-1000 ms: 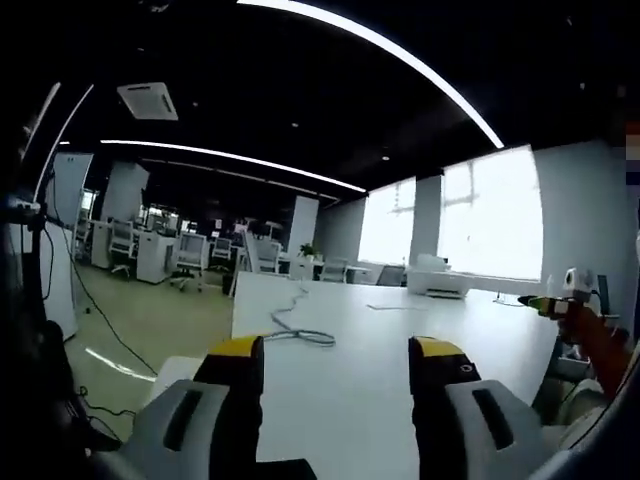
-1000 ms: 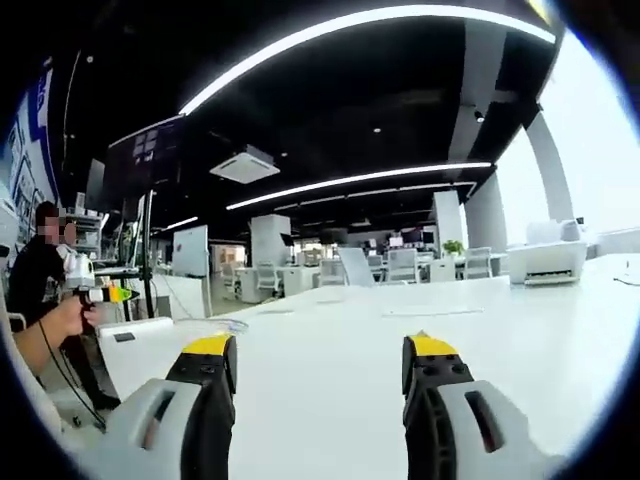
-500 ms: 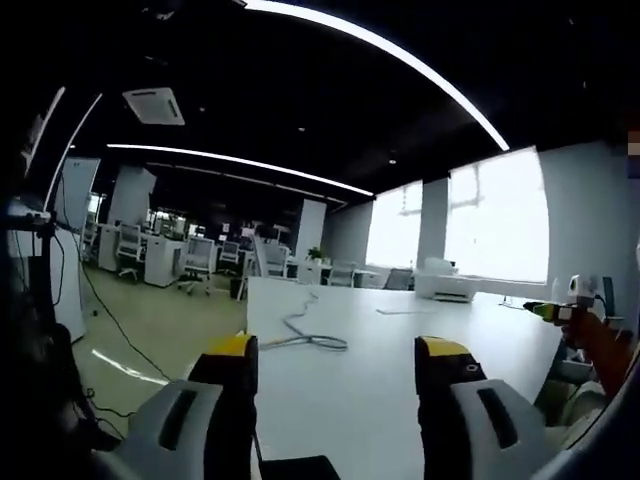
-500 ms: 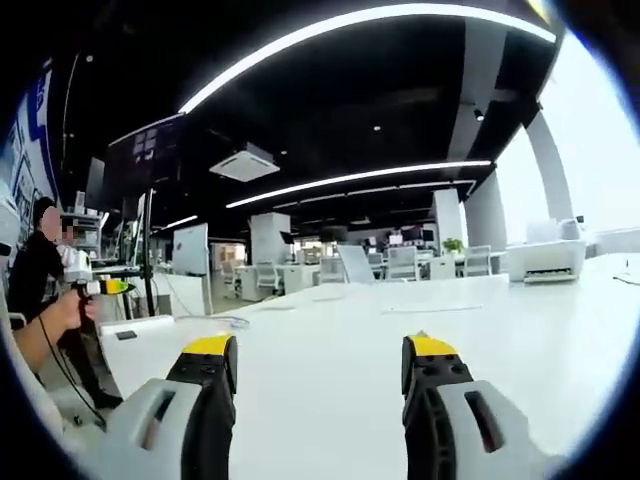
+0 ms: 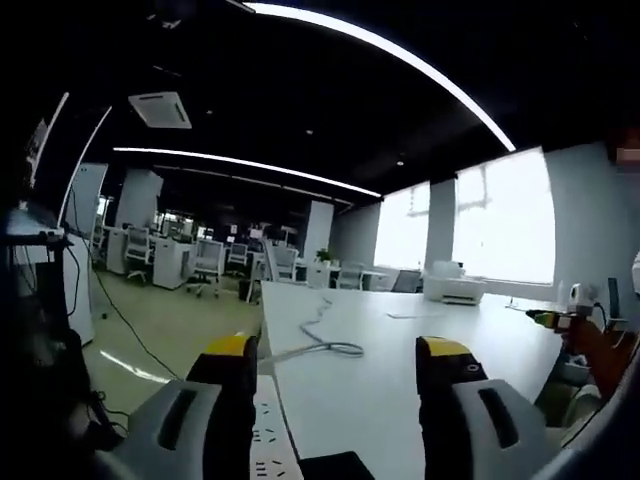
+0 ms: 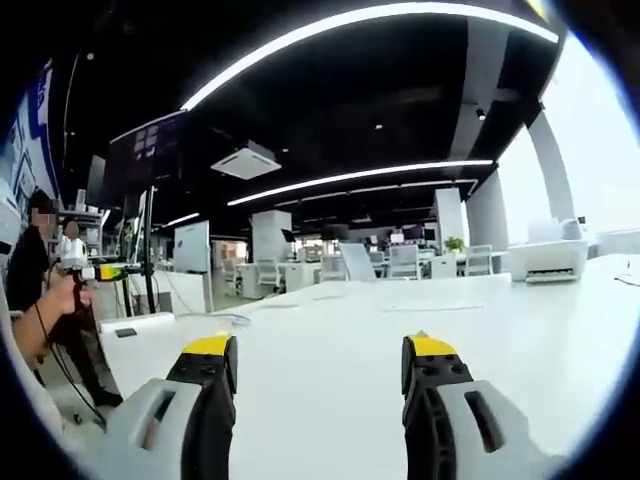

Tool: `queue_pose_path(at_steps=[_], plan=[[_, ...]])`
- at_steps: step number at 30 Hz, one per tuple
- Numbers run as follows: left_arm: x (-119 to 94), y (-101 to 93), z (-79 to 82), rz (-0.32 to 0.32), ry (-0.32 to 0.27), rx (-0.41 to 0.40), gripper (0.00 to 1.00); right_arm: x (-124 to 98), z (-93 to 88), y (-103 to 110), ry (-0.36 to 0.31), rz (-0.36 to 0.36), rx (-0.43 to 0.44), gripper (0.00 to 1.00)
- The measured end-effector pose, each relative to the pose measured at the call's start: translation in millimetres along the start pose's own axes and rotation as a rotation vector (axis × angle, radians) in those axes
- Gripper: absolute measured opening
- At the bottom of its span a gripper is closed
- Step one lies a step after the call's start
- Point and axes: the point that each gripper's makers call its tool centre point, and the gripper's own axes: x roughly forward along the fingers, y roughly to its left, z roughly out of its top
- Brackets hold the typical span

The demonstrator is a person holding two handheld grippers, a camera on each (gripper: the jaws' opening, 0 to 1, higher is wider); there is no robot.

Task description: Pick up the power strip scattered on the table, fix it on the side mounting bracket of the table, and press the switch

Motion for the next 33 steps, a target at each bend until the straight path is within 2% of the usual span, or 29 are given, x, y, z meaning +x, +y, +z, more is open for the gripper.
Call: queue_pose_path(at_steps=[2, 11, 16, 20, 28, 33], plan=[[-2, 1.7, 3.9, -0.005, 0.004, -0.012, 0.69, 0, -0.7, 1, 0.001, 0.001, -0.001, 0.62], [-10, 12.5, 13.0, 0.041, 0.108, 0.021, 0.68, -2, 5.2, 10, -0.006, 0.027, -0.011, 0.63], [-21, 21.2, 30.1, 0.057, 0.093, 0.018, 0.69, 0, 8.8, 12, -0.011, 0.036, -0.014, 0.62], [-26, 32.2, 25.5, 0.092, 0.167, 0.036, 0.68, 3, 9.9, 15, -0.009, 0.045, -0.02, 0.62], [-30, 47.3, 13.5, 0.119, 0.293, 0.035, 0.67, 7, 9.1, 23, -0.005, 0.065, -0.027, 0.62], [-38, 52.3, -1.8, 0.121, 0.404, 0.041, 0.66, 8, 10.5, 25, -0.008, 0.072, -0.027, 0.62]])
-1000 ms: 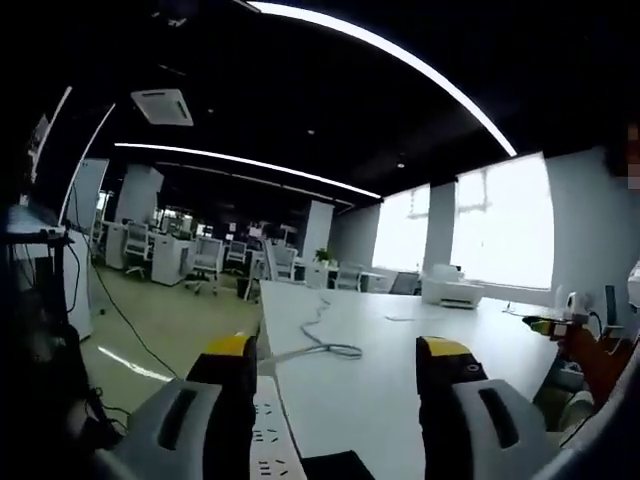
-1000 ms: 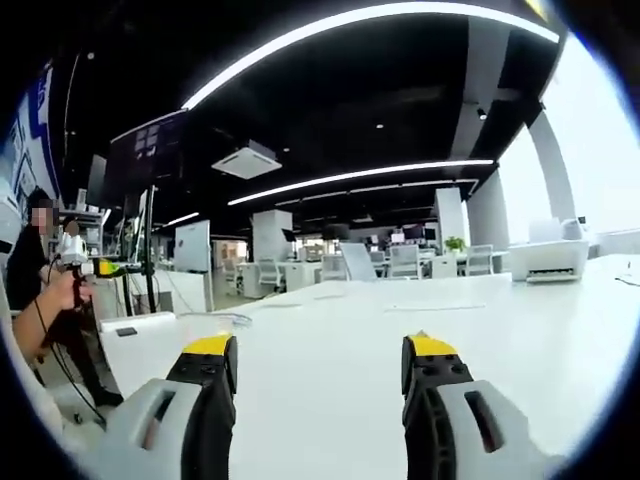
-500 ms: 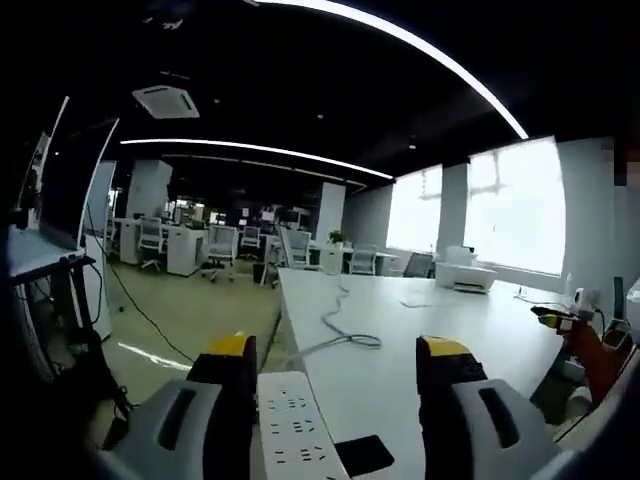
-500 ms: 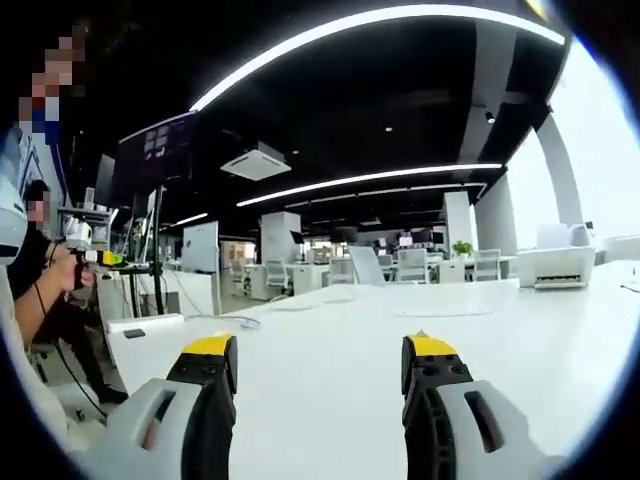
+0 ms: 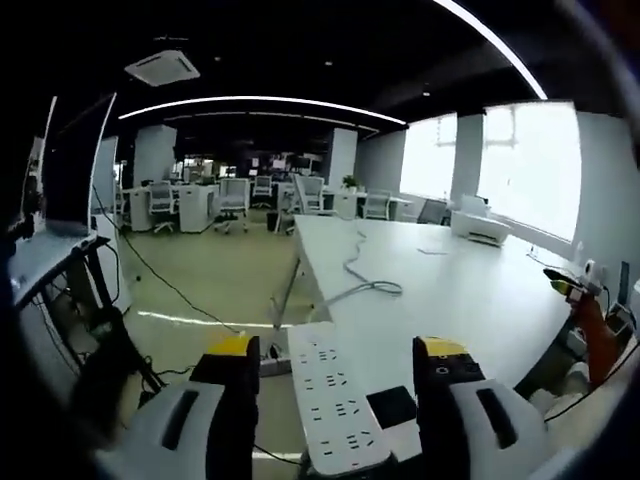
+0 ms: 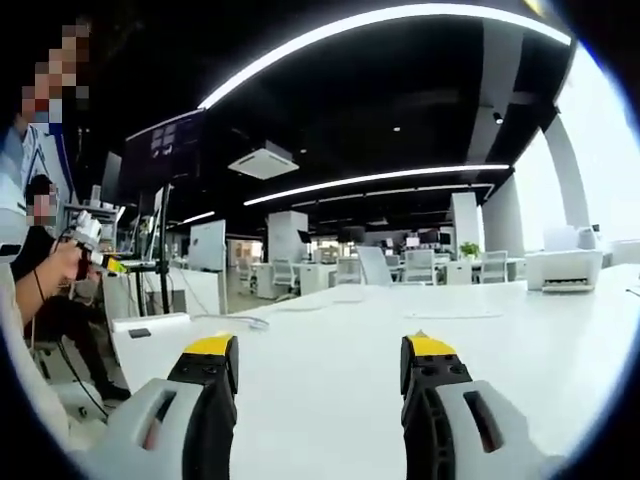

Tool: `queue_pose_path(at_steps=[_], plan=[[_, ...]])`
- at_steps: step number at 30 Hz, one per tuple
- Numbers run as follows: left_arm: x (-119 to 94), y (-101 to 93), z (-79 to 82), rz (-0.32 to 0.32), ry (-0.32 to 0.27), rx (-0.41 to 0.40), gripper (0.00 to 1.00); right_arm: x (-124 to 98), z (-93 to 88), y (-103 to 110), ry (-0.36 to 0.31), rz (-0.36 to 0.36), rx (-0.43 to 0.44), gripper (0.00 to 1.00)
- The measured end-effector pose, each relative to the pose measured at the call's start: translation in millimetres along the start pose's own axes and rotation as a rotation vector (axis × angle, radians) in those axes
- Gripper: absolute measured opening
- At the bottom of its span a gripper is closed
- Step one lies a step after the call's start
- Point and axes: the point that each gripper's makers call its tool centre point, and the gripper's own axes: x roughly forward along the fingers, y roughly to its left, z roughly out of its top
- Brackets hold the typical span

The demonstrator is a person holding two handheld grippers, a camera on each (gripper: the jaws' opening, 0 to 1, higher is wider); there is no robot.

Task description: Pick up the power strip scattered on the table, fix it on the side mounting bracket of the table, and press the switch

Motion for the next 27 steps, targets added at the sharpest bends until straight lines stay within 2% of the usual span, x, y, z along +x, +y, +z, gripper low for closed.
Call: queue_pose_path(at_steps=[5, 10, 17, 18, 27], plan=[[-2, 4.2, -18.2, 0.009, 0.105, 0.005, 0.62, 2, 0.0, 1, -0.001, 0.005, 0.001, 0.61], [-5, -2.0, -32.8, -0.02, 0.178, -0.005, 0.61, 2, -0.4, 4, -0.003, 0.015, 0.002, 0.61], [-4, 2.6, -45.1, 0.0, 0.242, 0.034, 0.6, 4, -6.5, 4, 0.005, 0.018, 0.014, 0.61], [-5, 1.0, -49.5, -0.005, 0.266, 0.03, 0.6, 4, -6.7, 4, 0.005, 0.02, 0.014, 0.61], [-2, -5.5, -72.7, -0.01, 0.339, 0.004, 0.58, 6, -3.6, 11, 0.009, 0.048, 0.001, 0.6]])
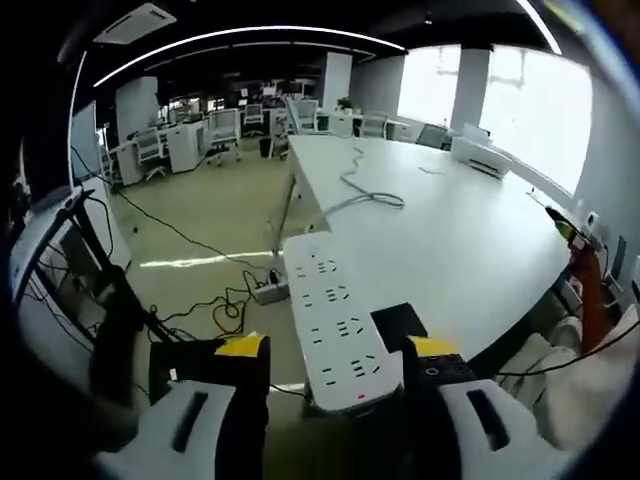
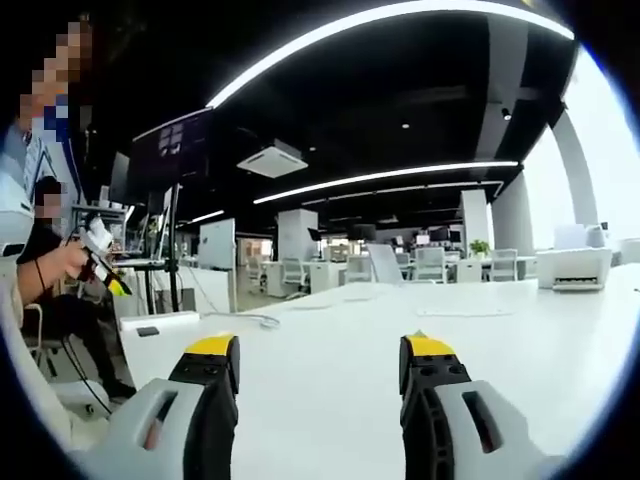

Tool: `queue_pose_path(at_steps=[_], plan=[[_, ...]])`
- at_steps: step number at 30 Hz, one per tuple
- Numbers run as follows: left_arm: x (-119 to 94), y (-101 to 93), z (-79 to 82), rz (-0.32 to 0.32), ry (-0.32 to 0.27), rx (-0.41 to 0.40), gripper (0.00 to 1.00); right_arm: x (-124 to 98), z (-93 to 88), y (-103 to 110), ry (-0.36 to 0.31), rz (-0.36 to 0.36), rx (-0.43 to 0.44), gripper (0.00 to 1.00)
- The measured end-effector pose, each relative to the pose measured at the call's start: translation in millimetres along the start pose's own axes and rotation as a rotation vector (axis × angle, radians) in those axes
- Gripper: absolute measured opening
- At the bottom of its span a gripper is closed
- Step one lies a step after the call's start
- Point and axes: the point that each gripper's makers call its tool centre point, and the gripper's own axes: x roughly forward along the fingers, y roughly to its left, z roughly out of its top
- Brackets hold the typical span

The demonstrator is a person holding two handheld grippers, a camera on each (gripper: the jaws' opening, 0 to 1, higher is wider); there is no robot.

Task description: Pick up the power strip scattered on the table, fix it on the side mounting bracket of the table, and press the switch

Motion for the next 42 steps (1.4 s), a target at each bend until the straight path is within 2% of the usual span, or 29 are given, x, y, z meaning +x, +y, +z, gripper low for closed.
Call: queue_pose_path(at_steps=[9, 16, 19, 27, 33, 36, 42], plan=[[8, -5.4, -12.1, -0.001, 0.033, 0.005, 0.57, 2, -4.0, 2, 0.004, 0.012, 0.004, 0.6], [11, -7.6, -22.0, -0.004, 0.086, 0.009, 0.53, 1, -5.4, 2, 0.001, 0.012, 0.009, 0.6], [13, -8.3, -30.1, 0.002, 0.125, 0.042, 0.51, 1, -6.7, 1, 0.0, 0.012, 0.015, 0.59], [14, -9.7, -32.8, -0.014, 0.133, 0.025, 0.48, 1, -9.2, 1, 0.001, 0.016, 0.022, 0.59], [17, -10.0, -34.9, -0.028, 0.163, 0.033, 0.47, 1, -10.1, 0, -0.002, 0.014, 0.028, 0.59], [19, -9.0, -38.6, -0.032, 0.192, 0.034, 0.43, 1, -11.4, 1, 0.001, 0.015, 0.03, 0.58], [22, -10.4, -37.2, -0.044, 0.199, 0.039, 0.43, 0, -11.0, -1, 0.0, 0.012, 0.033, 0.58]])
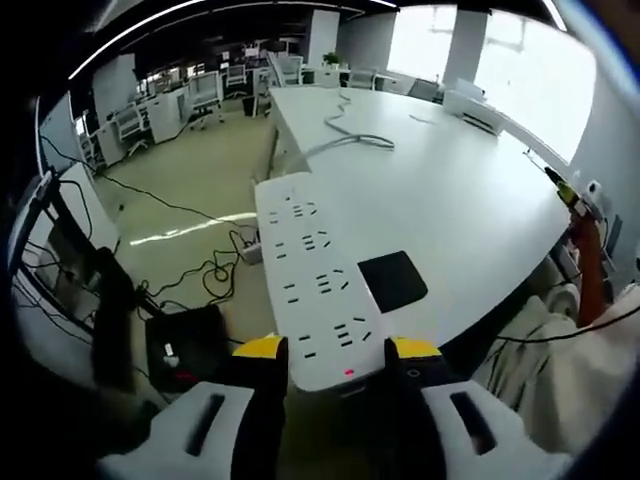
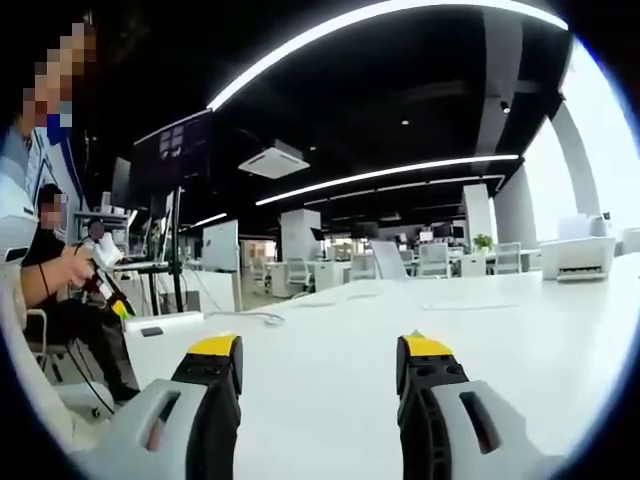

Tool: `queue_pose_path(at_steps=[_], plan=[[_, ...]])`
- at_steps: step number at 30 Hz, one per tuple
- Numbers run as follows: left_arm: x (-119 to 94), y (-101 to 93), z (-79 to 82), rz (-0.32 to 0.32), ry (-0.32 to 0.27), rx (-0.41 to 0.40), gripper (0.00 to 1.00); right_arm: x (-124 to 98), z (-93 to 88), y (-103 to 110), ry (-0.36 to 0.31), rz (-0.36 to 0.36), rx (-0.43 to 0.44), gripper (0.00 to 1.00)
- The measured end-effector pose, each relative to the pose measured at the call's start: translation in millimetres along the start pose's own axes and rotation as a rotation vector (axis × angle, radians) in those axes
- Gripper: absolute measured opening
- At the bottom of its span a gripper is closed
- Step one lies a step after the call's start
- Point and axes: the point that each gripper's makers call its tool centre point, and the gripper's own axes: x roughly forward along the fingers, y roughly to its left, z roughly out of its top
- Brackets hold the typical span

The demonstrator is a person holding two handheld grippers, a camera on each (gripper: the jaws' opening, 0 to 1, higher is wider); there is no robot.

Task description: Pick up the power strip scattered on the table, fix it on the side mounting bracket of the table, and press the switch

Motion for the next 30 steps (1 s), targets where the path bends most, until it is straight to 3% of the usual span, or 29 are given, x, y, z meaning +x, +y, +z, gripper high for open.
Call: queue_pose_path(at_steps=[5, 13, 30], plan=[[3.6, -3.8, -2.2, -0.025, 0.014, -0.032, 0.44, 0.1, 0.7, 0.2, -0.001, 0.001, 0.0, 0.57], [2.9, -1.6, -1.7, -0.012, 0.018, -0.069, 0.41, 1.0, -0.4, 1.4, 0.0, 0.003, 0.005, 0.57], [3.9, -1.5, -2.7, 0.026, 0.066, -0.025, 0.39, 3.8, 3.3, 6.3, 0.0, 0.024, -0.001, 0.56]])
